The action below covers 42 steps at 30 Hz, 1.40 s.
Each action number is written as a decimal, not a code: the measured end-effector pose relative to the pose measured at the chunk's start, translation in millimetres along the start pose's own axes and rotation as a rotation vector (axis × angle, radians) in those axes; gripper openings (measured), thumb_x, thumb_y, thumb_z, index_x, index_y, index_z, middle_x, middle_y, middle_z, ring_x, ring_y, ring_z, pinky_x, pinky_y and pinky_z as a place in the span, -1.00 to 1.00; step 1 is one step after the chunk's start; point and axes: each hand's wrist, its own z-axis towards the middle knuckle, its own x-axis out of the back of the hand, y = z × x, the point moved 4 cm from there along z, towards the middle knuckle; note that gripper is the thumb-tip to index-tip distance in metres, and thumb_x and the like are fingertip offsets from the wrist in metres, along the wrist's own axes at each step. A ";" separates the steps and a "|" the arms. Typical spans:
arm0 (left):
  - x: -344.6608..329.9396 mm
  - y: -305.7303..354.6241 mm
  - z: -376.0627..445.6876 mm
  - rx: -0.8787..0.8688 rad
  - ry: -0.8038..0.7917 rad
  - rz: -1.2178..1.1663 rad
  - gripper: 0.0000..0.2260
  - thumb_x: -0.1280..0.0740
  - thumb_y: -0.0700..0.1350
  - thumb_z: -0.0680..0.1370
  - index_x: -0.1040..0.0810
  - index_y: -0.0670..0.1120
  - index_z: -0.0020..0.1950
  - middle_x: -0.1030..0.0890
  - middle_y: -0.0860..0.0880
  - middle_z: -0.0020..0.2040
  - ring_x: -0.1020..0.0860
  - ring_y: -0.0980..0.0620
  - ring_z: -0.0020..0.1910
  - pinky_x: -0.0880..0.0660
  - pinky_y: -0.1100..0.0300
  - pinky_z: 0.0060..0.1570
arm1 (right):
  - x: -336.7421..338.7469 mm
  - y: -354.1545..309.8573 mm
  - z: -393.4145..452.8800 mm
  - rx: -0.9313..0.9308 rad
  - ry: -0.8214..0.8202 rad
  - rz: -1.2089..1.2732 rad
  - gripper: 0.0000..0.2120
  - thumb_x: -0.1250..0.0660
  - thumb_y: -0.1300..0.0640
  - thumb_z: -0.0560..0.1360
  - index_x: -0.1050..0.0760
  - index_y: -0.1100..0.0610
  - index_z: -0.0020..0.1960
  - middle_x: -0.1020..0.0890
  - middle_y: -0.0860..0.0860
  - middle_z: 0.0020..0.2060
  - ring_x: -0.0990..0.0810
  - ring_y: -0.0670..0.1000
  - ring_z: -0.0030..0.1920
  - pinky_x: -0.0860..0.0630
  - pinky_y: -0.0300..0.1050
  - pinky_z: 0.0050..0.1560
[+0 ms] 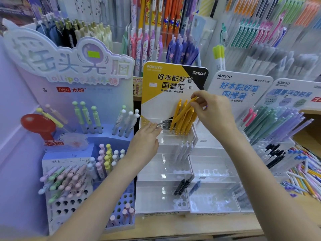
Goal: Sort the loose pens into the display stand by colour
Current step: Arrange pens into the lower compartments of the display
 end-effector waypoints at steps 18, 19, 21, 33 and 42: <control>-2.6 -2.1 -2.3 -0.036 0.023 -0.005 -0.56 -0.19 -0.30 0.54 -0.30 -0.21 0.43 -0.28 -0.16 0.46 -0.17 -0.12 0.47 -0.03 0.14 0.44 | -15.0 -8.4 25.9 -0.013 -0.314 -0.196 -0.79 -0.35 0.07 0.50 -0.63 0.15 0.05 -0.53 0.01 -0.14 -0.40 -0.01 -0.05 -0.36 -0.14 -0.12; -2.9 -3.0 -2.2 -0.034 0.024 0.000 -0.56 -0.20 -0.31 0.53 -0.32 -0.21 0.42 -0.30 -0.17 0.44 -0.19 -0.13 0.47 -0.06 0.12 0.43 | -17.8 -5.1 28.9 -0.038 -0.328 -0.163 -0.79 -0.36 0.07 0.49 -0.63 0.17 0.04 -0.48 -0.01 -0.18 -0.38 -0.03 -0.08 -0.32 -0.20 -0.13; -4.9 -5.4 -2.5 -0.023 0.019 0.016 -0.57 -0.26 -0.35 0.47 -0.40 -0.25 0.35 -0.39 -0.21 0.37 -0.30 -0.20 0.40 -0.18 0.02 0.39 | -23.9 1.1 31.5 -0.096 -0.343 -0.073 -0.79 -0.38 0.08 0.47 -0.64 0.20 0.01 -0.46 -0.02 -0.26 -0.40 -0.05 -0.15 -0.25 -0.30 -0.22; 0.1 -5.3 -0.2 -0.006 0.010 -0.071 -0.58 -0.20 -0.30 0.53 -0.35 -0.17 0.40 -0.35 -0.11 0.42 -0.24 -0.09 0.44 -0.11 0.18 0.39 | -13.4 23.4 -7.1 -0.253 -0.119 0.314 -0.73 -0.39 0.07 0.45 -0.56 0.09 0.14 -0.47 -0.02 0.00 -0.46 -0.05 0.04 -0.42 -0.19 0.04; -29.0 130.1 -17.3 -0.197 0.171 -0.306 -0.68 -0.09 -0.20 0.51 -0.56 -0.19 0.14 -0.59 -0.08 0.11 -0.46 0.04 0.13 -0.29 0.34 0.17 | 110.1 160.3 -138.7 -0.402 -0.053 0.281 -0.87 -0.30 0.29 0.51 -0.57 0.10 -0.06 -0.63 -0.12 -0.30 -0.60 -0.29 -0.26 -0.49 -0.44 -0.18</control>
